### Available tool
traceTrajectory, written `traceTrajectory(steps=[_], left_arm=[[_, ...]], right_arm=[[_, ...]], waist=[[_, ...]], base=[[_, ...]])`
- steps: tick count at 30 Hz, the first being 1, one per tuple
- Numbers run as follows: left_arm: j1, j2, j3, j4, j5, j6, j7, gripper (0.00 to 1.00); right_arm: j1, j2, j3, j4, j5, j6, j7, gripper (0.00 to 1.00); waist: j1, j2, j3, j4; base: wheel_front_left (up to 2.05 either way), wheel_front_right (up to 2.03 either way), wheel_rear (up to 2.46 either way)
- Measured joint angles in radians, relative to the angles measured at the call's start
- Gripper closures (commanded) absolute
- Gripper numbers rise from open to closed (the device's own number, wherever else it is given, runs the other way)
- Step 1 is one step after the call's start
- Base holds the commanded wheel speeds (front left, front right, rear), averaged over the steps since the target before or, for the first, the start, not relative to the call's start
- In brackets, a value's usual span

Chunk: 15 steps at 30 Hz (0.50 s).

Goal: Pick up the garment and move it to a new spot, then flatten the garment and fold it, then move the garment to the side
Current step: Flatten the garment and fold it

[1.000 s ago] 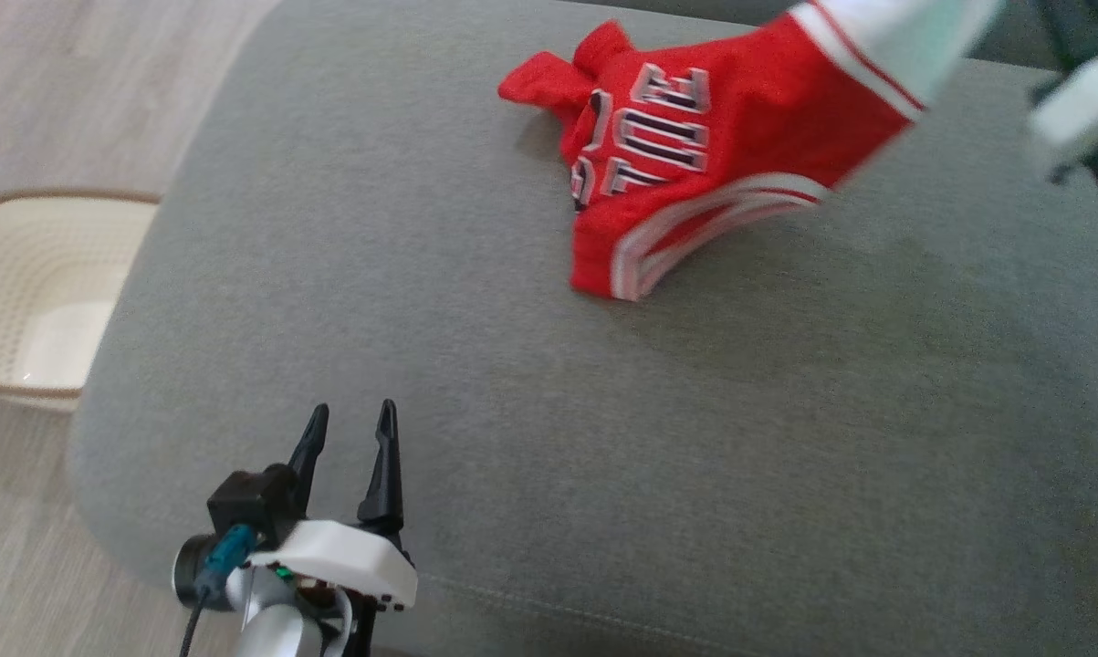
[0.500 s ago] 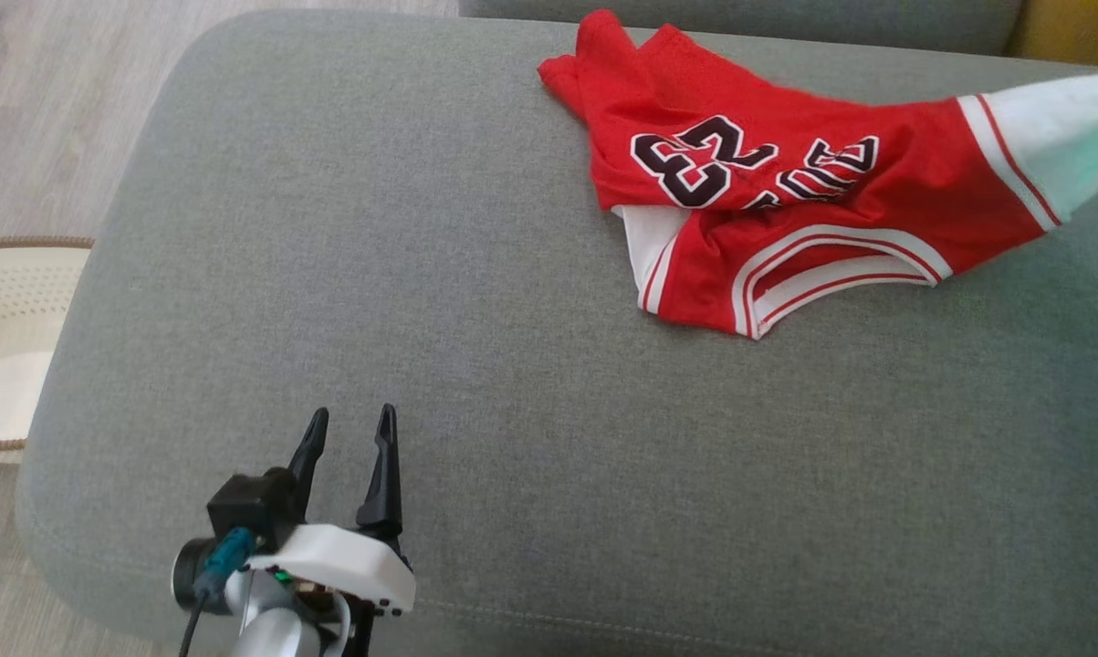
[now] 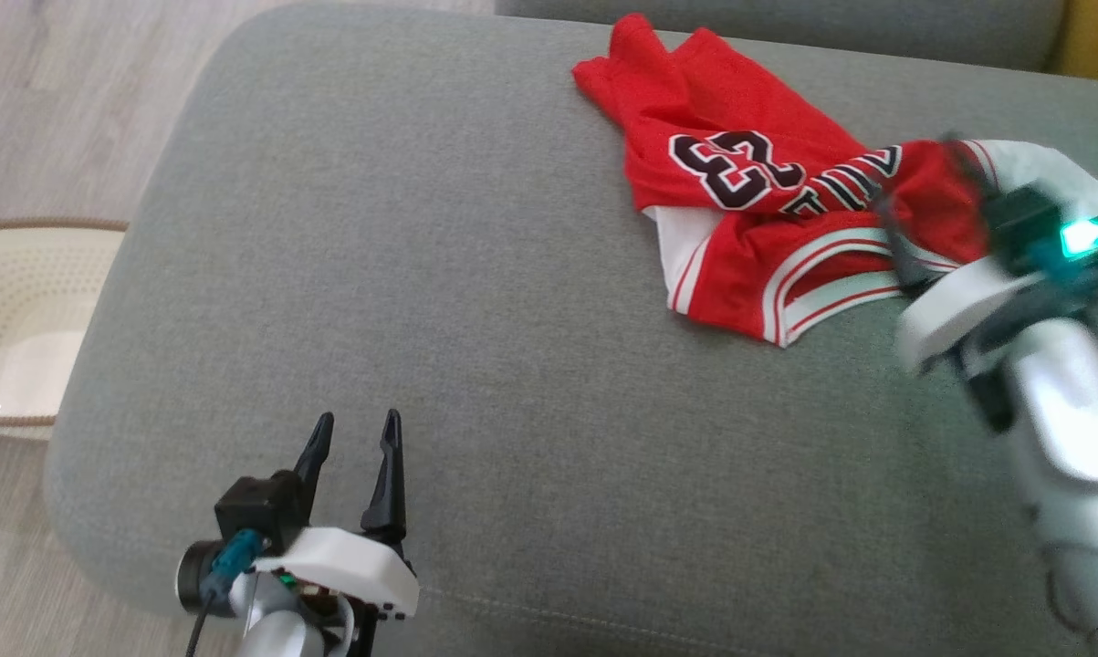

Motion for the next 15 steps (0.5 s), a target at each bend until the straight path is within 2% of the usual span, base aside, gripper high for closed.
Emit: traceTrajectory(steps=[9, 15], left_arm=[[-0.003, 0.0, -0.015, -0.004, -0.004, 0.001, 0.0, 0.0], [-0.011, 0.0, -0.027, -0.012, -0.013, 0.001, 0.0, 0.0]], right_arm=[[0.031, 0.014, 0.278, -0.014, 0.109, 0.0, 0.091, 0.0], [0.051, 0.017, 0.353, 0.037, 0.113, 0.0, 0.115, 0.0]], waist=[[0.0, 0.0, 0.023, 0.05], [0.0, 0.0, 0.049, 0.087]], base=[[0.0, 0.0, 0.0], [0.0, 0.0, 0.0]])
